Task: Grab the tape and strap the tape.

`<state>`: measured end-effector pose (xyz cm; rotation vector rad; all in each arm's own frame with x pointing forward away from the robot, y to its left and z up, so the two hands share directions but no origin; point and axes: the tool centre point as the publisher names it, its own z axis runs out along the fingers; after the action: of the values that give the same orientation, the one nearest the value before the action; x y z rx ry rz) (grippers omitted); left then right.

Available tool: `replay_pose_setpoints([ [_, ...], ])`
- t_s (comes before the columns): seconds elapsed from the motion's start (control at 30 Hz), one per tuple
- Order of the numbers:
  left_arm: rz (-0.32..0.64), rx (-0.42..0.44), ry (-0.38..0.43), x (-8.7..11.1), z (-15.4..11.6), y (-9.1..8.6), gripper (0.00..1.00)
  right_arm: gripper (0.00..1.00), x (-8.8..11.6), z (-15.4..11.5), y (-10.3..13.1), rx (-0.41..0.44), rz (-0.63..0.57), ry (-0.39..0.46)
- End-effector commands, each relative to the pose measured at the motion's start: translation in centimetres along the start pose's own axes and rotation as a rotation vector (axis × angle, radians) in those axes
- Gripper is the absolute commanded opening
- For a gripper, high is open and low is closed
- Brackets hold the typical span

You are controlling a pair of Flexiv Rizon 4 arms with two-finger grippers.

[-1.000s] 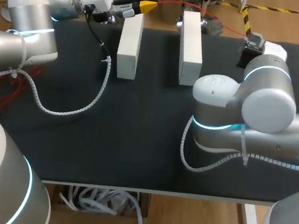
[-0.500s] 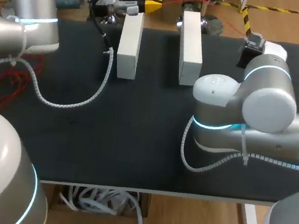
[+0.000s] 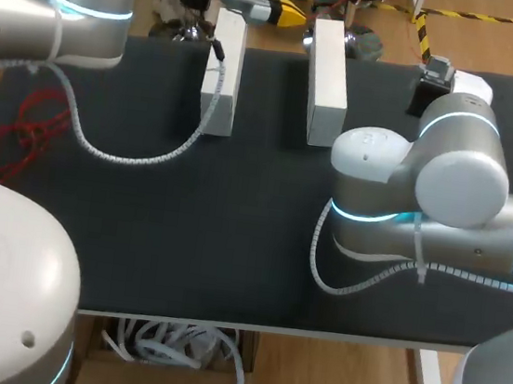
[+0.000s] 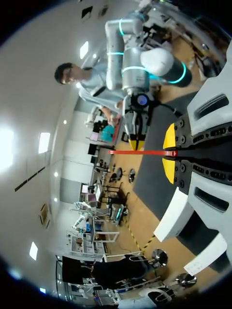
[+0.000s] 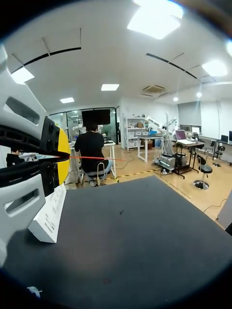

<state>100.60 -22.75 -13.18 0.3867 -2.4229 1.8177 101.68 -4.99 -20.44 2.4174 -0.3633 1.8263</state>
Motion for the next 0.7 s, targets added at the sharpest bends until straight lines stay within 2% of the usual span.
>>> replay_pose_setpoints([
  [0.03,-0.089,-0.796,-0.352,1.6,-0.6,-1.0,0.0,0.0,0.3,-0.1,0.1,0.001,-0.003,-0.009],
  [0.2,-0.085,-0.929,-0.371,2.7,-0.7,-0.9,0.0,0.0,0.3,-0.1,0.1,0.001,-0.003,-0.009],
  [0.33,-0.074,-1.002,-0.349,3.2,0.0,-0.7,0.0,0.0,0.3,-0.1,0.1,0.001,-0.003,-0.009],
  [0.53,-0.058,-1.012,-0.328,3.2,0.3,-0.1,0.0,0.0,0.3,-0.1,0.1,0.001,-0.003,-0.009],
  [0.67,-0.058,-1.016,-0.309,3.4,-0.3,0.2,0.0,0.0,0.3,-0.1,0.1,0.001,-0.003,-0.009],
  [0.7,-0.065,-0.995,-0.301,3.5,-0.7,0.3,0.0,0.0,0.3,-0.1,0.1,0.001,-0.003,-0.009],
])
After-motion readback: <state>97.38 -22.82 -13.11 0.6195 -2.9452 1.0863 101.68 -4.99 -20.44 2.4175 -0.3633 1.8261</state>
